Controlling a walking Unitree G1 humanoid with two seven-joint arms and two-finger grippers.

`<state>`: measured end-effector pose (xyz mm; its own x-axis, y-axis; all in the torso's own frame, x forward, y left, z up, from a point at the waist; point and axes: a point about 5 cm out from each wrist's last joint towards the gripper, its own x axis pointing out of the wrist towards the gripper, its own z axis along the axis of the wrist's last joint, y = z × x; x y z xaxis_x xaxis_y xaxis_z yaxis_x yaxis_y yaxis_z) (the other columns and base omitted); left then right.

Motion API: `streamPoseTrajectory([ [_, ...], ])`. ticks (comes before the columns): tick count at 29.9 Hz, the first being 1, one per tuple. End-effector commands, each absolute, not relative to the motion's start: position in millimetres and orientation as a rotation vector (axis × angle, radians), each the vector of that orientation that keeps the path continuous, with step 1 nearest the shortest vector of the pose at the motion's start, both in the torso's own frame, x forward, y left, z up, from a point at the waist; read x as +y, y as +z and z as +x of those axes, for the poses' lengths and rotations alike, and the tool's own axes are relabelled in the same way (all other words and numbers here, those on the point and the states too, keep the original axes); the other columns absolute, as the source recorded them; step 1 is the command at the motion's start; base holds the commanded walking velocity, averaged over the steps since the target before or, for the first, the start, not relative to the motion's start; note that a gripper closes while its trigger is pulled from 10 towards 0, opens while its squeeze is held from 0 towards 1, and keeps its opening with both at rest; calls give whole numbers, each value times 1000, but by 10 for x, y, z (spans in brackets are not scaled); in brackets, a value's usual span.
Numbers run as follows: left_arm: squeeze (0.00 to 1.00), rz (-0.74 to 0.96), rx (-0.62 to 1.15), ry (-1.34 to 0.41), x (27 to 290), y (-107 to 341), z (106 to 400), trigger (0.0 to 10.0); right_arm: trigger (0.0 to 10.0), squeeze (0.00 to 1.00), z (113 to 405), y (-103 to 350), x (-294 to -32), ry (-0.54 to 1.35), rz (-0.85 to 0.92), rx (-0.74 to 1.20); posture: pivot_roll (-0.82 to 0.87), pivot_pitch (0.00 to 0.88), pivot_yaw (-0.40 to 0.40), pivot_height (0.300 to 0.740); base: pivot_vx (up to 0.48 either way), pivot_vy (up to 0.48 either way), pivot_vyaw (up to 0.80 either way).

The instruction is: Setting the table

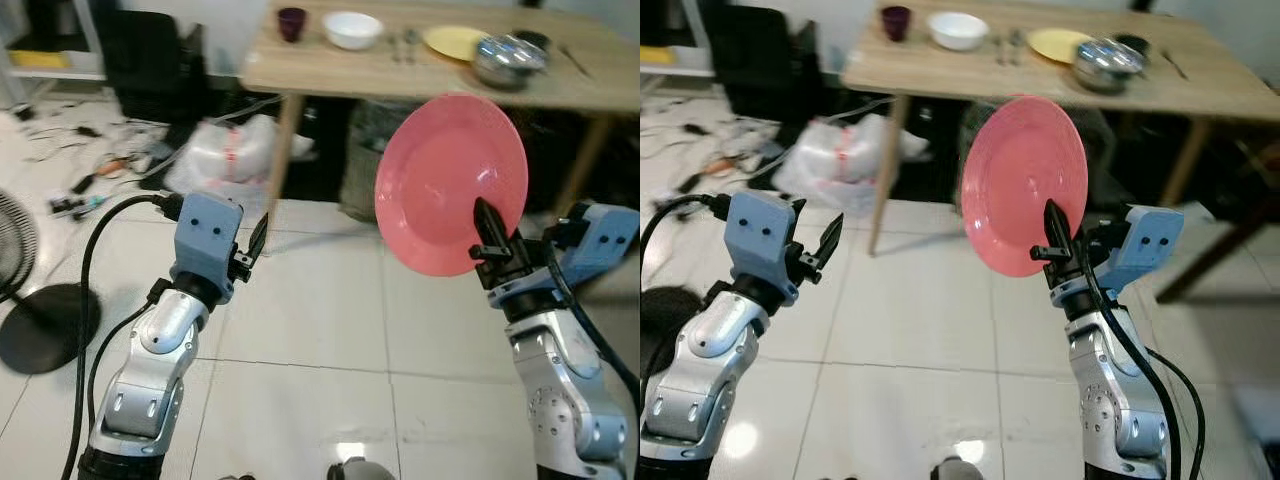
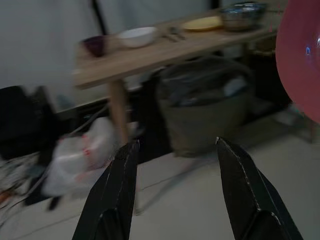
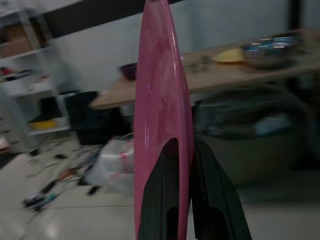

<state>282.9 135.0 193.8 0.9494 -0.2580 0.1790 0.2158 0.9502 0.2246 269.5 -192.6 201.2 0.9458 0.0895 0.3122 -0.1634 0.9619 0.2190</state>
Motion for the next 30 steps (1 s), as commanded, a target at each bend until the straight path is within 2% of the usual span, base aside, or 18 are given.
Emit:
streamPoseTrajectory([
  [1, 0, 208, -180, -247, 1341, 1888, 2828, 10000, 10000, 0, 2676, 2003, -1958, 114, 252, -304, -147, 34, 38, 740, 0, 0, -800],
  [11, 0, 185, -173, -268, 1319, 1876, 2820, 10000, 10000, 0, 2684, 1979, -1994, 89, 293, -296, -147, 36, 40, 740, 0, 0, -800],
  [18, 0, 222, -100, -254, 1389, 1678, 2812, 10000, 10000, 0, 2654, 1725, -2062, 53, 323, -208, -147, 38, 39, 740, 0, 0, -800],
  [30, 0, 222, -96, -257, 1376, 1668, 2814, 10000, 10000, 0, 2656, 1719, -2091, 41, 350, -208, -149, 38, 40, 740, 0, 0, -800],
])
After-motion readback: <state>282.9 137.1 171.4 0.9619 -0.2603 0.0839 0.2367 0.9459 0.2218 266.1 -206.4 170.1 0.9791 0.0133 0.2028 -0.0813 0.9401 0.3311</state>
